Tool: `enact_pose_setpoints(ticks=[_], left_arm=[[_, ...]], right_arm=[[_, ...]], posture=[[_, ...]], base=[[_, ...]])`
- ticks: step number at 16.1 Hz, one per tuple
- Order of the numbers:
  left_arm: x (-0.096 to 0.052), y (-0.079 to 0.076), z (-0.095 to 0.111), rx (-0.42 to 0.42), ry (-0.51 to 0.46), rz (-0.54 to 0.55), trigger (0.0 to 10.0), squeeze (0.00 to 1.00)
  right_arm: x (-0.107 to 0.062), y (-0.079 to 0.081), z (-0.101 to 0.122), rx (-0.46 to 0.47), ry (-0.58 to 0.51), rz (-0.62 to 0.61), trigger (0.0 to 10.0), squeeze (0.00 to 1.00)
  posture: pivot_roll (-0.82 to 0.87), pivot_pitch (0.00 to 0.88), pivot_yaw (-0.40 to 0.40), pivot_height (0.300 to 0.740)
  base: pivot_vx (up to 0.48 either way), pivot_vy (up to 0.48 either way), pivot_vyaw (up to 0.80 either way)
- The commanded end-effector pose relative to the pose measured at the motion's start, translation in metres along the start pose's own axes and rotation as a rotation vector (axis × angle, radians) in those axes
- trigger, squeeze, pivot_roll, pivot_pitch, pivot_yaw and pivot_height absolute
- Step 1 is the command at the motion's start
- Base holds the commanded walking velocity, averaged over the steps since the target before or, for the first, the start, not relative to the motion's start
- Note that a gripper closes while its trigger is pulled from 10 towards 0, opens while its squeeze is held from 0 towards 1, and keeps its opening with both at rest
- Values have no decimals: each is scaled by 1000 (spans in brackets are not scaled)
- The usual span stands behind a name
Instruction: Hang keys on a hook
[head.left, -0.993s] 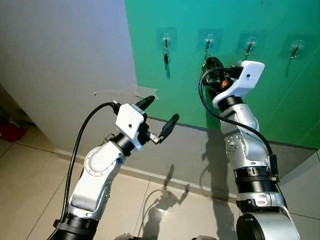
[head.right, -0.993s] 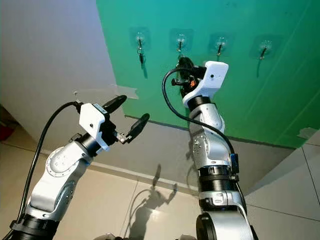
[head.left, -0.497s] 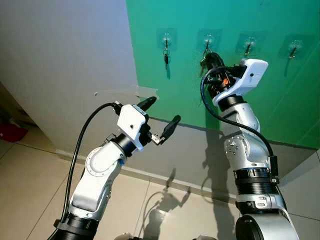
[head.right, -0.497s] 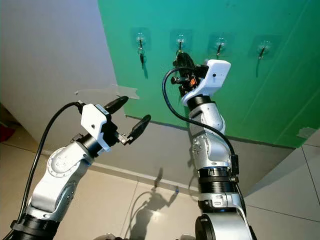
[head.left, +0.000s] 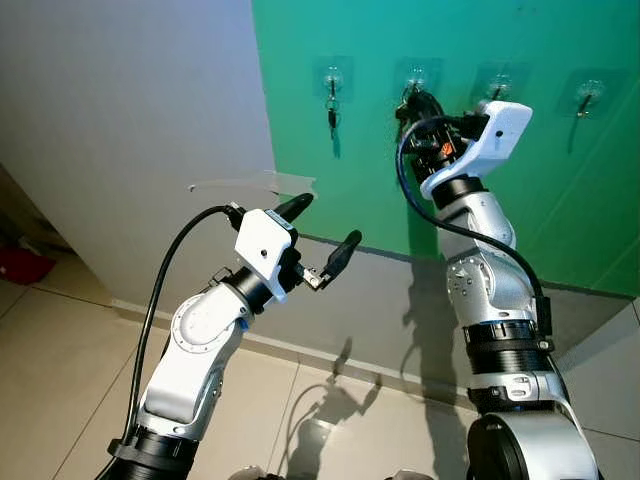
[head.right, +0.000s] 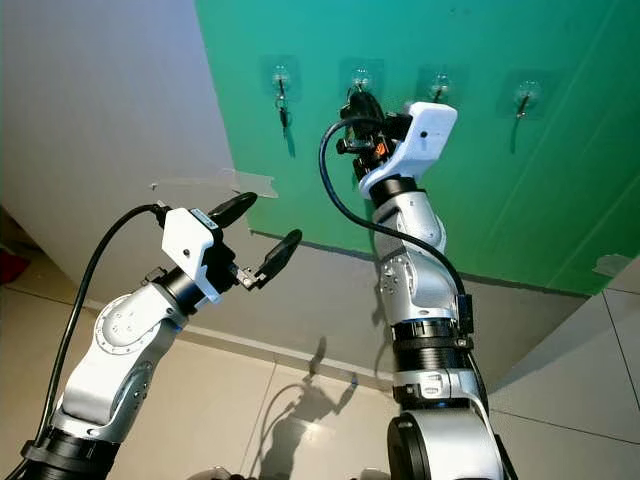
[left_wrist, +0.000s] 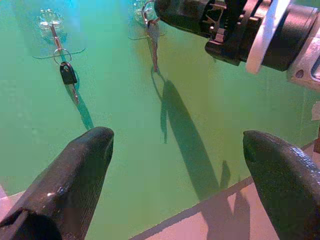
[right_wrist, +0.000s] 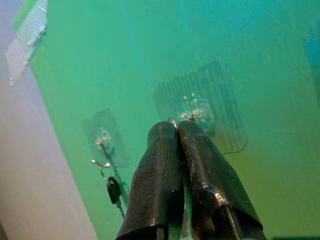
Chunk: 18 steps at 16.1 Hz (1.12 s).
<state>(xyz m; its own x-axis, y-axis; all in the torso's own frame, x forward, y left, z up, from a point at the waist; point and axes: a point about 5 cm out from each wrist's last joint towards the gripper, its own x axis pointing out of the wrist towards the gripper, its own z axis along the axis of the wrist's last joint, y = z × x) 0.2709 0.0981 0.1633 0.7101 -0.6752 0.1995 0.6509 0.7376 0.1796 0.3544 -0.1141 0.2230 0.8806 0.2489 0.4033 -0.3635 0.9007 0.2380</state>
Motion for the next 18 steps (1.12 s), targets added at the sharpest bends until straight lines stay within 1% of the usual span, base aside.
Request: enact_pose_setpoints(ticks=[1, 5, 7, 10, 12, 14, 15, 18], left_arm=[[0, 0, 0, 16, 5, -11, 10000, 0], [-1, 1, 0, 17, 8, -13, 10000, 0], [-1, 1, 0, 17, 9, -15, 10000, 0], [0, 0, 0, 20, 12, -19, 10000, 0], [0, 0, 0, 23, 11, -19, 10000, 0], [1, 1, 1, 31, 6, -14, 10000, 0], [1, 1, 1, 33, 5, -12, 10000, 0], [2, 2, 1, 30, 3, -9, 10000, 0]], right_arm=[[5, 0, 0, -7, 14, -11, 10000, 0], [5, -8, -4, -29, 44, -73, 10000, 0], [5, -10, -7, -39, 63, -85, 10000, 0], [3, -10, -14, -55, 106, -79, 10000, 0], [1, -10, -17, -58, 113, -77, 10000, 0], [1, -8, -15, -23, 97, -65, 10000, 0], [1, -8, -14, -9, 86, -61, 10000, 1000], [1, -8, -8, 21, 40, -50, 10000, 1000]], posture=[[-93, 18, 48, 740], [-93, 19, 49, 740], [-94, 19, 50, 740], [-93, 17, 50, 740], [-92, 17, 50, 740], [-93, 15, 51, 740], [-94, 15, 52, 740], [-100, 16, 60, 740]], base=[[0, 0, 0], [0, 0, 0], [0, 0, 0], [0, 0, 0], [0, 0, 0], [0, 0, 0], [0, 0, 0], [0, 0, 0]])
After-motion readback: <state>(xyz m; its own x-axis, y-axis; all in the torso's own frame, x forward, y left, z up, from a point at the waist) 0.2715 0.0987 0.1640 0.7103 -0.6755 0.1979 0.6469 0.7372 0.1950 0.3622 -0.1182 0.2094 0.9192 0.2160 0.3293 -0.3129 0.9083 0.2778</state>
